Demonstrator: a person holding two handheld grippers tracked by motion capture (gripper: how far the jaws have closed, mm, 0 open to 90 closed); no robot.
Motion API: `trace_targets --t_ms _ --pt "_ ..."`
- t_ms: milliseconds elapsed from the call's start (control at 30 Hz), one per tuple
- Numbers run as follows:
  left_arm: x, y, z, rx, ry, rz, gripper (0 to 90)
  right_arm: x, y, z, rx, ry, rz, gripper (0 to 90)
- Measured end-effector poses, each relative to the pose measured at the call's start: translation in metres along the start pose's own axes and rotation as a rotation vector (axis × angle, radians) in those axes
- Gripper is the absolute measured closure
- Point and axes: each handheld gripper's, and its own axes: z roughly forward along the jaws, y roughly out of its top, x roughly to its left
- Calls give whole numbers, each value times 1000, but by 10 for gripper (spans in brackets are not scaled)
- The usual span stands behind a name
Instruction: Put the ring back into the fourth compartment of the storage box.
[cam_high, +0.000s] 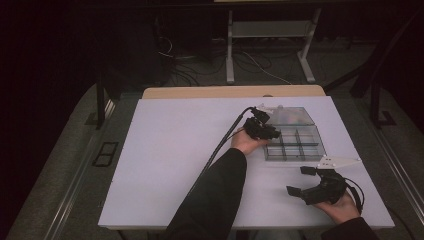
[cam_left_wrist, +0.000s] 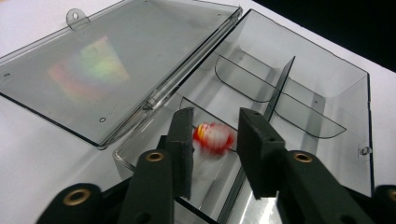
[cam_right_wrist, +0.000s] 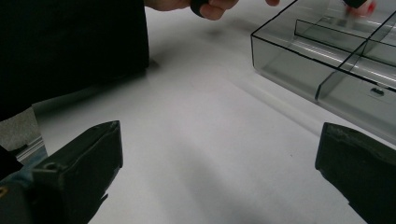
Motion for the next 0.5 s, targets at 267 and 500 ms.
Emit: trace_targets --t_ms 267,500 --pt "-8 8 -13 -2 35 49 457 -1 0 0 -2 -2 3 2" --pt "-16 17 -35 -12 39 56 255 -1 0 0 -1 -2 7 2"
